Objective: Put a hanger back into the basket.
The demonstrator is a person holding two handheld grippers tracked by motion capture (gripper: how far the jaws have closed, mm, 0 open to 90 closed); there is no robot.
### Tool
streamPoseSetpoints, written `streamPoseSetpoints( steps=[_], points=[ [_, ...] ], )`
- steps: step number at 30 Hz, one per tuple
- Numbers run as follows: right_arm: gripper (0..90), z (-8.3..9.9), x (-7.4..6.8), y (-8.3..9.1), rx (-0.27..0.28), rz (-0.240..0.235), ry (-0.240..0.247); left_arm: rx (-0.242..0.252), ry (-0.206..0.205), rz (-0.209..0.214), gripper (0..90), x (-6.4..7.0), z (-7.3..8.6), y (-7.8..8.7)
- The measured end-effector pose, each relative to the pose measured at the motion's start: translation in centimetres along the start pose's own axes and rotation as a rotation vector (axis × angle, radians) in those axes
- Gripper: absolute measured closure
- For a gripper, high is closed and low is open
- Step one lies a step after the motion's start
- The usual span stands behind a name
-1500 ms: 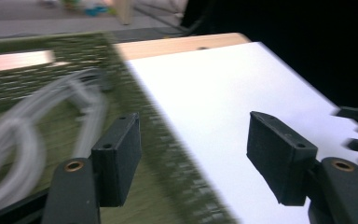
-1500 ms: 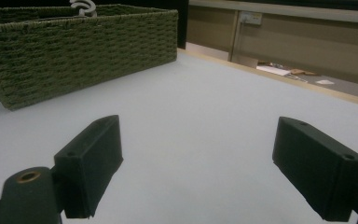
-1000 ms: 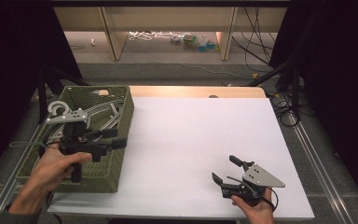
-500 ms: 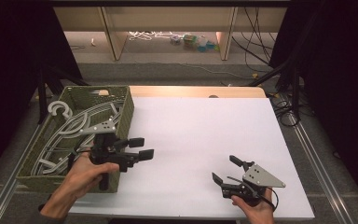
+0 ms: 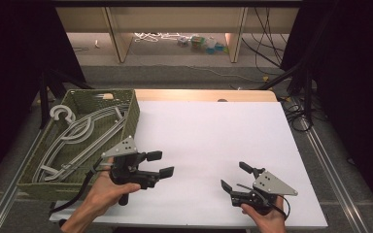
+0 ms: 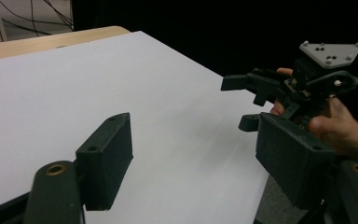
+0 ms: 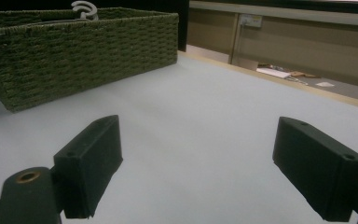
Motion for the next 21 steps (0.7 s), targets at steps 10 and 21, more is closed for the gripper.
streamPoseSetpoints(
  steps=[10, 21],
  points=[
    [15.7, -0.2, -0.3, 0.2, 0.001, -0.006, 0.000, 0.018, -0.097, -0.067, 23.5, 1.1, 3.7, -2.2],
    [15.5, -0.4, -0.4, 0.5, 0.043, -0.009, -0.020, 0.093, -0.151, -0.130, 19.4, 0.0, 5.7, -1.7]
  ],
)
Point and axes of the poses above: each handheld gripper's, and its own axes: y roughly backward along the jaws, z roughly out of its underside, x roughly to its right, the point moved 5 cm from there along -y, roughly forward along the jaws, and after that the axes turned 5 degrees about z, right-handed, at the moved point
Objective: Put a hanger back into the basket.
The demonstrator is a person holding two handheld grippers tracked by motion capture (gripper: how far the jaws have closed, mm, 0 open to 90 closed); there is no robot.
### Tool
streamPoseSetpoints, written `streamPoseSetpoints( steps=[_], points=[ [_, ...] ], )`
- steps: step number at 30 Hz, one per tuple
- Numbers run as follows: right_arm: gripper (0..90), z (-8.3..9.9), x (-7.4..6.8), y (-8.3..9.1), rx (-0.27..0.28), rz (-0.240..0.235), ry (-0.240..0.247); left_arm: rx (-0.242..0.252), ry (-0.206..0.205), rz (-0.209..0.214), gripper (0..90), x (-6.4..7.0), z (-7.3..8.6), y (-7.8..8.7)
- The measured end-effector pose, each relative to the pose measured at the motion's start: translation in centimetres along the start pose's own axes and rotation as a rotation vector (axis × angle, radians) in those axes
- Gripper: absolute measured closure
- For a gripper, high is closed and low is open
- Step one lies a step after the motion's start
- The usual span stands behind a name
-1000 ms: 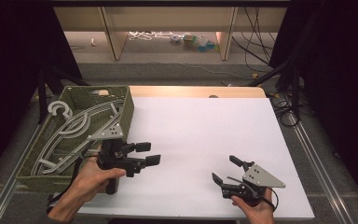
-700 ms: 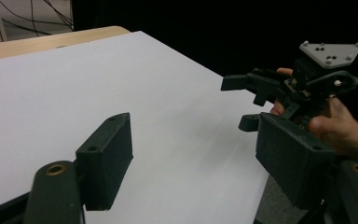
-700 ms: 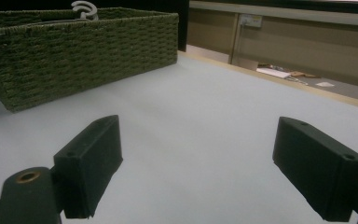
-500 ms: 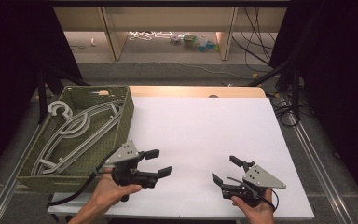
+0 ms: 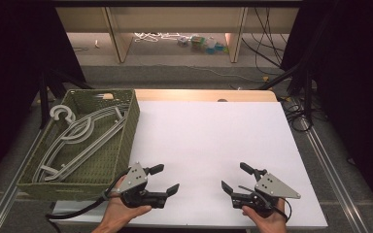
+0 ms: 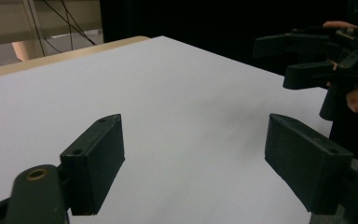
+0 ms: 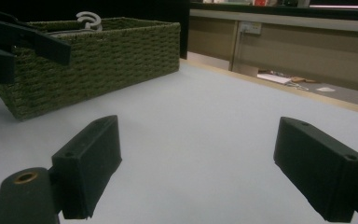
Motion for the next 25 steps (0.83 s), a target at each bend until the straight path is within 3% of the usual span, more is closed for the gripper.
streamPoseSetpoints(
  steps=[5, 10, 12, 15, 25],
  points=[
    [15.5, 0.0, -0.1, 0.2, -0.013, 0.001, 0.007, -0.004, -0.014, -0.038, 17.6, -0.5, 0.6, 0.4],
    [15.5, 0.1, -0.1, 0.2, -0.020, -0.004, 0.013, 0.002, -0.027, -0.031, 17.1, -0.8, 0.4, 0.6],
    [15.5, 0.1, -0.1, 0.1, -0.008, -0.007, 0.001, 0.015, -0.014, -0.023, 17.1, -1.1, 0.4, 0.5],
    [15.5, 0.1, 0.0, 0.2, -0.017, 0.003, 0.004, 0.006, 0.015, -0.053, 17.1, -1.7, 0.7, 0.5],
    [15.5, 0.2, 0.0, 0.1, -0.017, 0.003, 0.003, 0.010, 0.013, -0.052, 17.2, -2.1, 0.6, 0.6]
  ],
)
Point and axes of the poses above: each handheld gripper's, and its own axes: y roughly backward along the jaws, z roughly out of its underside, x roughly to its right, the point moved 5 cm from there along -y, roughly forward along the jaws, and after that the axes turned 5 degrees about z, right-handed, at the moved point
